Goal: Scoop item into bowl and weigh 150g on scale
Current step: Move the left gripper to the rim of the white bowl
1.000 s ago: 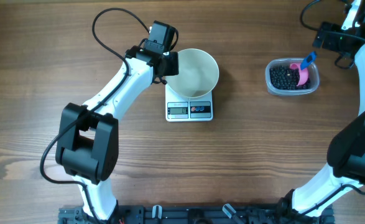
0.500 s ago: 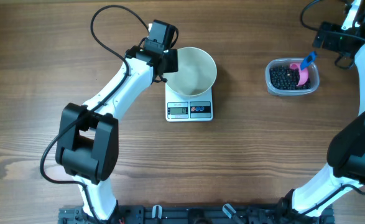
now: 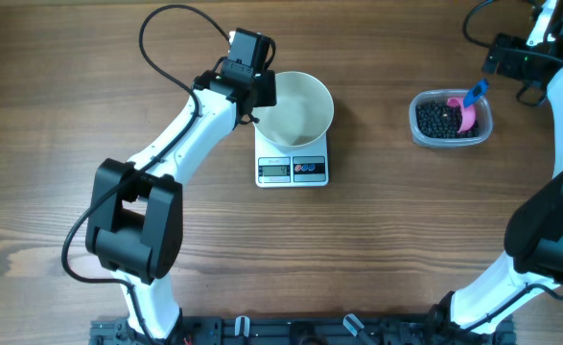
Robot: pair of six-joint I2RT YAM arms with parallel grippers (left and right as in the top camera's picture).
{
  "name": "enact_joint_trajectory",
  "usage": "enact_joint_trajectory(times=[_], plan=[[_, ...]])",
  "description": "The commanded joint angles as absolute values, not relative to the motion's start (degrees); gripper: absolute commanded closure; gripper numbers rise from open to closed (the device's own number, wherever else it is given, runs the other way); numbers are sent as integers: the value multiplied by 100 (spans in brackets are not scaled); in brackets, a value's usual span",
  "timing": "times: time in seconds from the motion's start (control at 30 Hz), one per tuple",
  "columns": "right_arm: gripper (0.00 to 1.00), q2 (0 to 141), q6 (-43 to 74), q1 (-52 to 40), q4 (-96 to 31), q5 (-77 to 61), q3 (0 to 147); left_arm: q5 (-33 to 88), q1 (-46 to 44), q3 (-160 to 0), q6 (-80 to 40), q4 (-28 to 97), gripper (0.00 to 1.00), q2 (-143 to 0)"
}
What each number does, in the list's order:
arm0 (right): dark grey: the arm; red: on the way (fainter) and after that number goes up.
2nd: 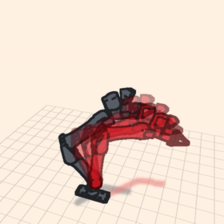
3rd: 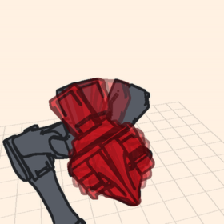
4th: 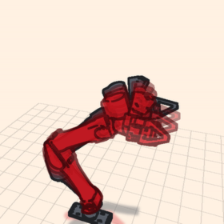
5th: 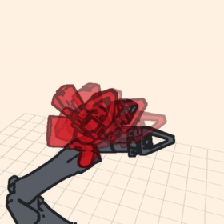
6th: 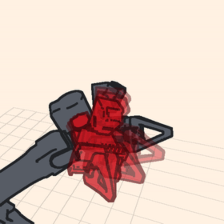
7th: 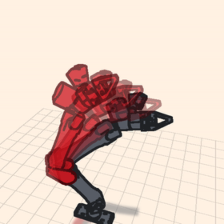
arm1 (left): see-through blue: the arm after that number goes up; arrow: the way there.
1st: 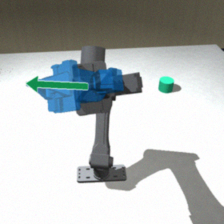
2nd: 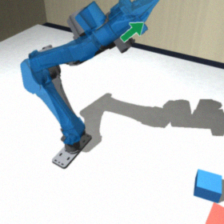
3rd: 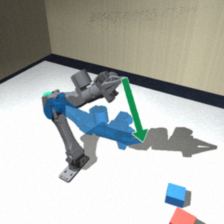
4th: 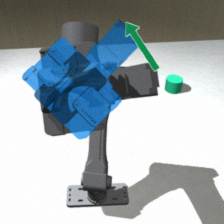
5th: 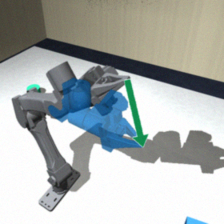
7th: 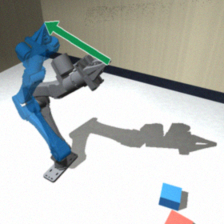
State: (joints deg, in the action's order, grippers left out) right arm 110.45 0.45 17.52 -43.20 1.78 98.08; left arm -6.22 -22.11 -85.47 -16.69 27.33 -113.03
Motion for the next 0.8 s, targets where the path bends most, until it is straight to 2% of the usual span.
enact_joint_trajectory(times=[0.0,0.77], plan=[[0,10927,154,1754,-4307,259,9894,-760,-2174,-8615,-1717,2628,63,-11327],[0,10927,156,1754,-4307,259,9894,-694,-2180,-8615,-1717,2434,55,-11520]])
